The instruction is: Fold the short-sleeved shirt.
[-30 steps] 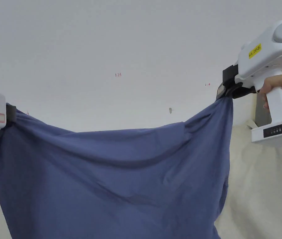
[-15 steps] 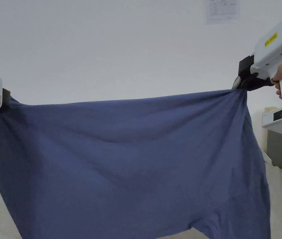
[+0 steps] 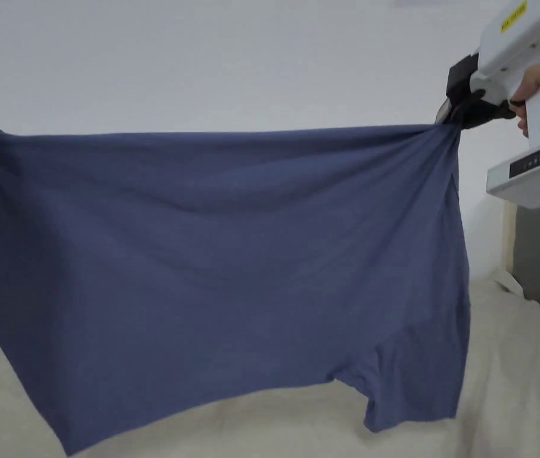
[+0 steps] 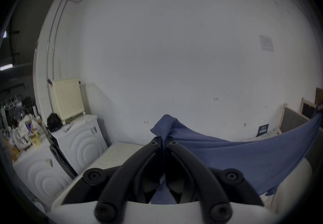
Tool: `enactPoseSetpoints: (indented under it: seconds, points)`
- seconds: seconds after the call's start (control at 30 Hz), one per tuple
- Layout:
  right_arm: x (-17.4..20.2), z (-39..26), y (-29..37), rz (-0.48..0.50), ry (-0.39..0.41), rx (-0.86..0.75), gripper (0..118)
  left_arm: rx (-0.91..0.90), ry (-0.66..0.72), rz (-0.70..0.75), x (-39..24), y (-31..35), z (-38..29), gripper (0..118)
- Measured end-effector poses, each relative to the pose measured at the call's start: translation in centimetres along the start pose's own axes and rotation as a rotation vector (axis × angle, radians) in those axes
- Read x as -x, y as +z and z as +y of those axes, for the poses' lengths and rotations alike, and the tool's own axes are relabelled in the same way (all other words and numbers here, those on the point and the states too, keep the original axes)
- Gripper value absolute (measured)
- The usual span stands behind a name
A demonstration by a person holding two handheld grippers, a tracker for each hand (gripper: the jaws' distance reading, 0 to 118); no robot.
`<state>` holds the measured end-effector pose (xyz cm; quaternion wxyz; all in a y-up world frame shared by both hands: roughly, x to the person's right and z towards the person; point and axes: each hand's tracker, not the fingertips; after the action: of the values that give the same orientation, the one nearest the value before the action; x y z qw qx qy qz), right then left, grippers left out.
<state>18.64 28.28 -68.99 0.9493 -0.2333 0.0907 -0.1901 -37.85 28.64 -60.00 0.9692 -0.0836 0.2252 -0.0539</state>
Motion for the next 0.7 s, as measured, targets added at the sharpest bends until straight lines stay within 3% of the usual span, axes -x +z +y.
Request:
enactPoseSetpoints:
  seconds: [0.2,0.47,0.63,0.7]
  points:
    - [0.0,-4.9,-1.9,-0.008,0.04,0.047,7,0.044,0.017,0.006,0.3,-2.0,-3.3,3]
    - [-4.0,-19.0,-8.6,-0.074,0.041,0.315,7,0.323,-0.009,-0.042,-1.8,-1.8,-20.6,3]
    - [-8.6,-29.9,-12.1,-0.13,-0.073,0.475,7,0.52,0.015,-0.094,-2.0,-3.3,-32.7,3]
    - [-11.8,-30.4,-15.1,-0.145,-0.113,0.549,7,0.601,0.003,-0.084,-2.5,-3.5,-36.1,3]
